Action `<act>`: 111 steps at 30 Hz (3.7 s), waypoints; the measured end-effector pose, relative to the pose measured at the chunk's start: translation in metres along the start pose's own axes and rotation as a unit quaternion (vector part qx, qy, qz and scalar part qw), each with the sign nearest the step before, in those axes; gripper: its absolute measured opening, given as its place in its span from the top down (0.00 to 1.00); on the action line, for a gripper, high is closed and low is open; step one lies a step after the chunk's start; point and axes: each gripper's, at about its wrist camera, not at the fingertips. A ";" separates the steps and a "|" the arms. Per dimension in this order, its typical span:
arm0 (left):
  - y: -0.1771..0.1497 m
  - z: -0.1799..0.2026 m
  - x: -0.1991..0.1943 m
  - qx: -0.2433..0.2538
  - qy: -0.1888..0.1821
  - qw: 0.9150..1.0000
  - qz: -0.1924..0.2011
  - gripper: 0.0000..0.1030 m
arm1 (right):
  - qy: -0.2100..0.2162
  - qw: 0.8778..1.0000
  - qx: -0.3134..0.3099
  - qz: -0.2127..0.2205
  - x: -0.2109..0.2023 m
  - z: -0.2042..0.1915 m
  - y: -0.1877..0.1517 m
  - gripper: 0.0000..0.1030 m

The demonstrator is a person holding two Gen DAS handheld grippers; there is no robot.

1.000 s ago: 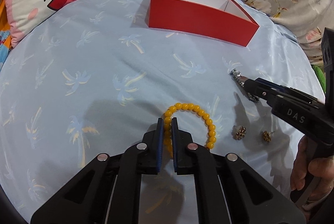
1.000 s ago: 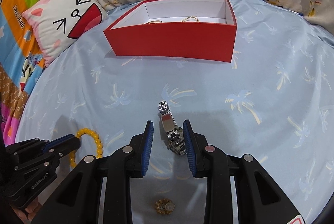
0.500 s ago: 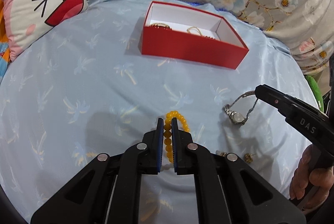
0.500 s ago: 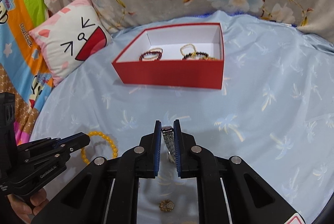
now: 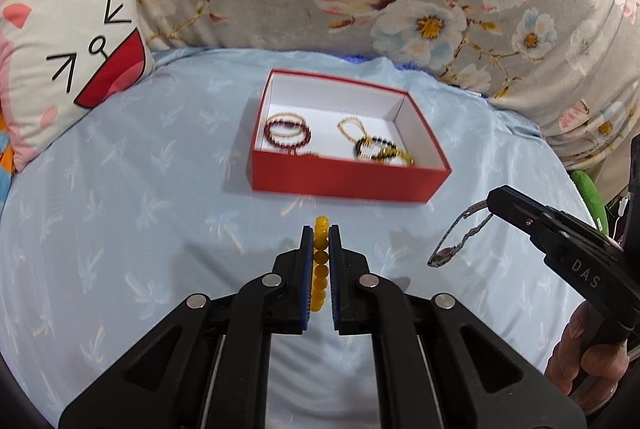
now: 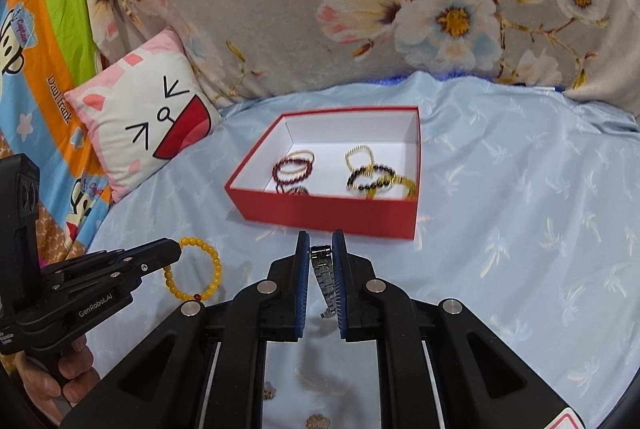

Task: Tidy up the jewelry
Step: 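Carry the yellow bracelet and silver watch into the red box, then open both grippers to drop them and withdraw toward the gold charms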

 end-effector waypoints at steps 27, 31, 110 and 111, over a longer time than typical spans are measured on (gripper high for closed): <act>0.091 0.023 0.128 0.012 -0.047 0.999 -0.024 0.93 | -0.009 0.999 0.033 -0.010 0.106 0.052 0.075 0.89; 0.090 0.021 0.146 0.010 -0.040 0.998 -0.037 0.93 | -0.016 0.999 0.032 -0.022 0.125 0.056 0.072 0.89; -0.100 0.014 0.018 -0.005 0.033 0.996 -0.085 0.53 | 0.006 0.992 0.015 -0.127 -0.008 -0.004 -0.135 0.84; -0.102 0.015 0.017 -0.004 0.032 0.996 -0.085 0.53 | 0.006 0.992 0.015 -0.127 -0.008 -0.004 -0.136 0.84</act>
Point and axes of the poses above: each gripper's, at about its wrist camera, not at the fingertips, and x roughly the way its jaws point, z to its right, y to its top, and after that the axes turned 2 degrees about y, right-handed
